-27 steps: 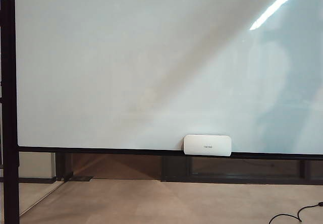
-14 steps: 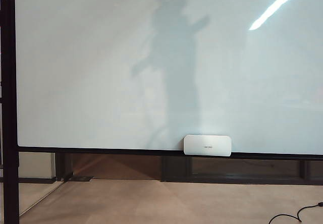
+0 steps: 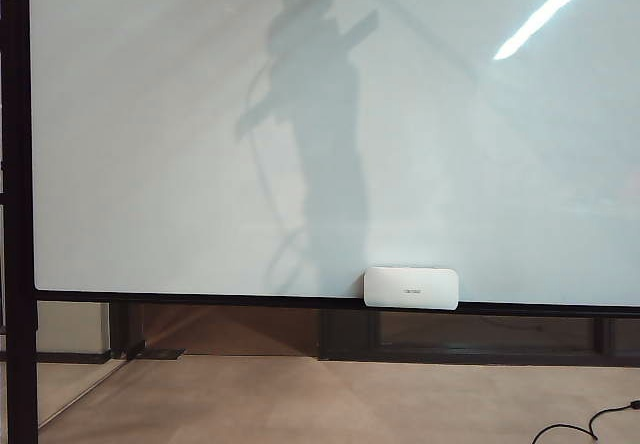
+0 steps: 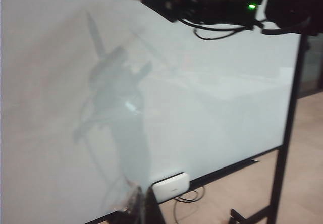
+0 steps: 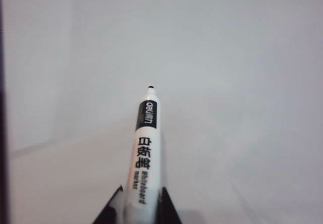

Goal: Reach to the right to find the marker pen, pick it up, and write the number 20 on the whiteboard.

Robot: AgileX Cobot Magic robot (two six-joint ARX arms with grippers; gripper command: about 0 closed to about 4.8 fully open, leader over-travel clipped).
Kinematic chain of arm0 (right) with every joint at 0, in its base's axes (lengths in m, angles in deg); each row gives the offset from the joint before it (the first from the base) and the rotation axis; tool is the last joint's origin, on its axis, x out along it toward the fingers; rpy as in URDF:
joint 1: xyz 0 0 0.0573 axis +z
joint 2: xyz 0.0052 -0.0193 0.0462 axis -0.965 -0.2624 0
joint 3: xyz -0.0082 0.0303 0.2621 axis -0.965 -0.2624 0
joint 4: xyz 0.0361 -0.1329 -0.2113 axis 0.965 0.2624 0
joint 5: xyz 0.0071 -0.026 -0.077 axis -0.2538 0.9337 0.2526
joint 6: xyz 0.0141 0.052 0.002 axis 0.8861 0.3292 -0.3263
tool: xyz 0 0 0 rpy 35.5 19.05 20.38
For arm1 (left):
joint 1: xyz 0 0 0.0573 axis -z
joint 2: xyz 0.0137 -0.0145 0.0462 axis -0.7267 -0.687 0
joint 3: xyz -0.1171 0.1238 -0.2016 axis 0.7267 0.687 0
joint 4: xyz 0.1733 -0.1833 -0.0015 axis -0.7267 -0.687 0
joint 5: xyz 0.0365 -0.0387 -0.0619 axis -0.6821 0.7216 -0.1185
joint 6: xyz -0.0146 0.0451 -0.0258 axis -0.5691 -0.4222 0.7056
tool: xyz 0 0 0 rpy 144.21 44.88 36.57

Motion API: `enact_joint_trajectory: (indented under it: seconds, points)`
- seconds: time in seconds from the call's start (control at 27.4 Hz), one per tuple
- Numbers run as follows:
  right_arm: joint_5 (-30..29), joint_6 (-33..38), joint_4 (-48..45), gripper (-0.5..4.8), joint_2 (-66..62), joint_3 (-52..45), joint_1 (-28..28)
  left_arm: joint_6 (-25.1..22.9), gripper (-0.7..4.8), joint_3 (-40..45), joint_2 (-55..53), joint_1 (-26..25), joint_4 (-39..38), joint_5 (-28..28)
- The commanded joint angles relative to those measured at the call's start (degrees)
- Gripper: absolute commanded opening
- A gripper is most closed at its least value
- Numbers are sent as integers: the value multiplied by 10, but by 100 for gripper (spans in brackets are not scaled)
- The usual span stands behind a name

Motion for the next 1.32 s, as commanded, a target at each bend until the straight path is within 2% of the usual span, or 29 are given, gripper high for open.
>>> enact_joint_trajectory:
  seconds: [0.04,0.26,0.4,0.55,0.66,0.88,1.32]
  points:
    - [92,-3,-16,-1,3,3,21,-6,-5,-2,-2,1,30,19]
    - [97,-23,-23,-1,-8,3,43,-2,-5,-2,-1,1,45,31]
    - [100,-71,2,4,-12,3,47,-11,-5,-2,-1,0,47,-4]
    - [168,-78,5,-1,-12,3,47,-27,-5,-2,-2,0,72,-39]
    - [190,-78,8,-1,-12,3,47,-27,-5,-2,-2,0,75,-38]
    - [186,-78,4,-1,-12,3,45,-26,-5,-2,-2,0,75,-11]
    - [114,-78,-8,-1,-13,3,26,-26,-5,-2,-2,0,75,-11]
